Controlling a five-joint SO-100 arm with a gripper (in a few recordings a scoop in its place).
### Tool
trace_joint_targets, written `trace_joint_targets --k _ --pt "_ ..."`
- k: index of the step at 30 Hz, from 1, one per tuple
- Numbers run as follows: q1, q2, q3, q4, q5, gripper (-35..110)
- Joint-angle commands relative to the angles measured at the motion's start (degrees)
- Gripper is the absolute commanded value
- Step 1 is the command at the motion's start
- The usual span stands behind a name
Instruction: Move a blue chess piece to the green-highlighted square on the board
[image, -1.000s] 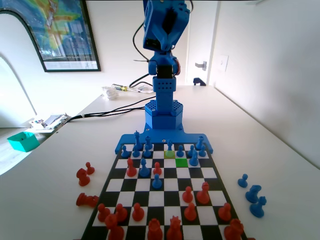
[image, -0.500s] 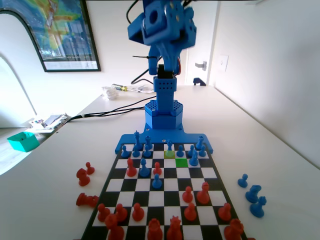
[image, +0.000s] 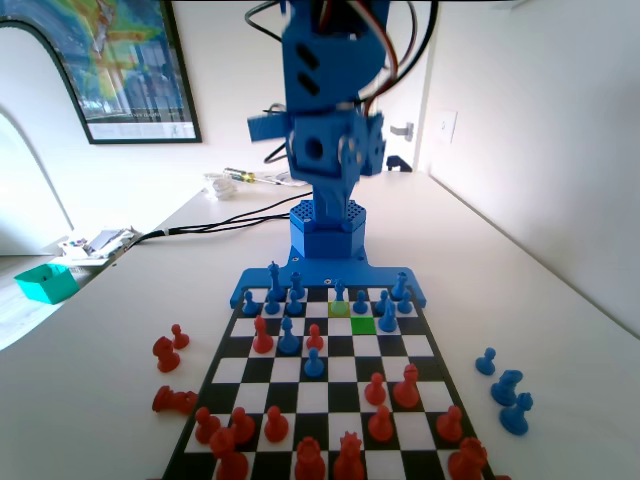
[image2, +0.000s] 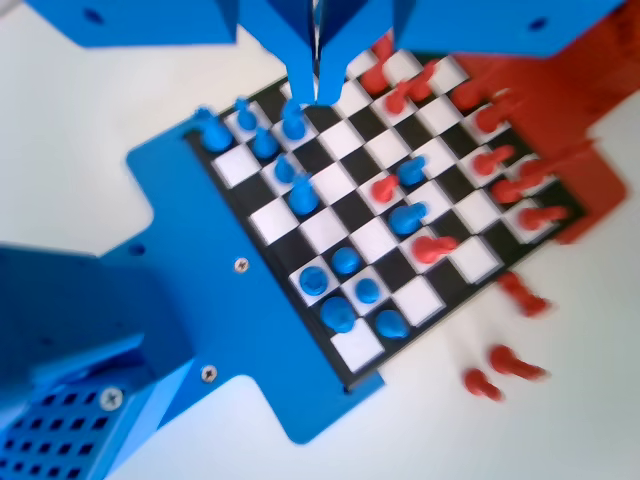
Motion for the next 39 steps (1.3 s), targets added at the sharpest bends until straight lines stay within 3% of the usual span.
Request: trace_joint_targets --k 1,16,39 --pt "0.44 0.26 3.6 -3.43 -3.34 11" --pt "-3.78 -9.4 8.0 -17.58 0.79 15" --pt "-3.08 -13.01 18.98 -34.8 -1.76 16"
